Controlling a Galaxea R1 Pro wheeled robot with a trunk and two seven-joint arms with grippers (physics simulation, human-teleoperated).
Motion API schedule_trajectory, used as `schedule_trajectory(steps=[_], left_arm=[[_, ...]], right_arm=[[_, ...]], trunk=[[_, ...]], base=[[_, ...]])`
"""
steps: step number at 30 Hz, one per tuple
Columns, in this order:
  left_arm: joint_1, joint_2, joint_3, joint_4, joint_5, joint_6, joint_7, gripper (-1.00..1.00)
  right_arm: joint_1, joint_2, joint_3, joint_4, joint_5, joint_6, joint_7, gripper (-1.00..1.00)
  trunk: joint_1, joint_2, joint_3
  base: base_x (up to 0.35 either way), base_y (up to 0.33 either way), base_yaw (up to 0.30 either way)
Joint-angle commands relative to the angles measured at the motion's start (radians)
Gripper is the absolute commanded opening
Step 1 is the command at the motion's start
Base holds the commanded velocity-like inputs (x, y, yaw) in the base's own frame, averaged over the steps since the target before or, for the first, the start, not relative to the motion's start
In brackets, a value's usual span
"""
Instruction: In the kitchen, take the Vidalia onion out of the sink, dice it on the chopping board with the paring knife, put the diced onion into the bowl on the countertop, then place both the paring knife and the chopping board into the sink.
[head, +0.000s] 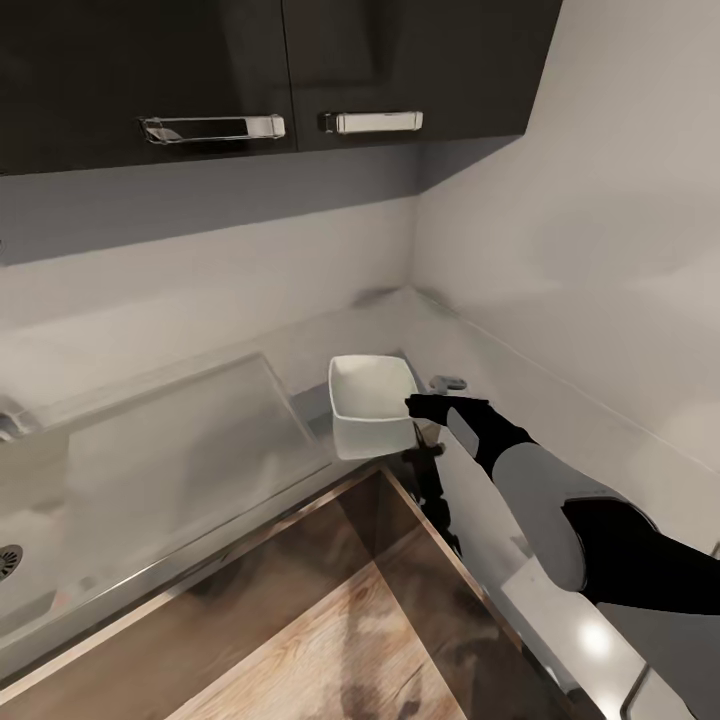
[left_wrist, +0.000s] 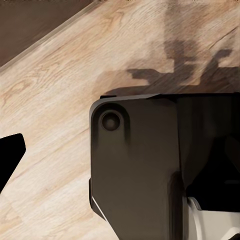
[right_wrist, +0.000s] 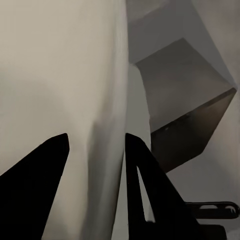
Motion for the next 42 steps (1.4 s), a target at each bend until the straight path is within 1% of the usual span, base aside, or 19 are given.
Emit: schedule_trajectory(steps=[1, 19, 42], left_arm=[[0.000, 0.002, -0.006, -0.001, 0.009, -0.002, 0.008, 1.00], [0.000, 0.003, -0.006, -0.001, 0.010, -0.002, 0.007, 1.00], [0.000, 0.003, -0.006, 0.000, 0.010, -0.002, 0.008, 1.00]], right_arm=[[0.000, 0.000, 0.002, -0.001, -0.008, 0.006, -0.001, -1.00], [0.000, 0.000, 0.002, -0.001, -0.010, 0.006, 0.000, -1.00], [0.000, 0.000, 0.003, -0.001, -0.011, 0.006, 0.002, -1.00]], trunk=[[0.001, -0.002, 0.000], [0.001, -0.002, 0.028], [0.001, -0.002, 0.064]], base=[[0.000, 0.000, 0.000], [-0.013, 0.000, 0.000], [-0.297, 0.086, 0.004]])
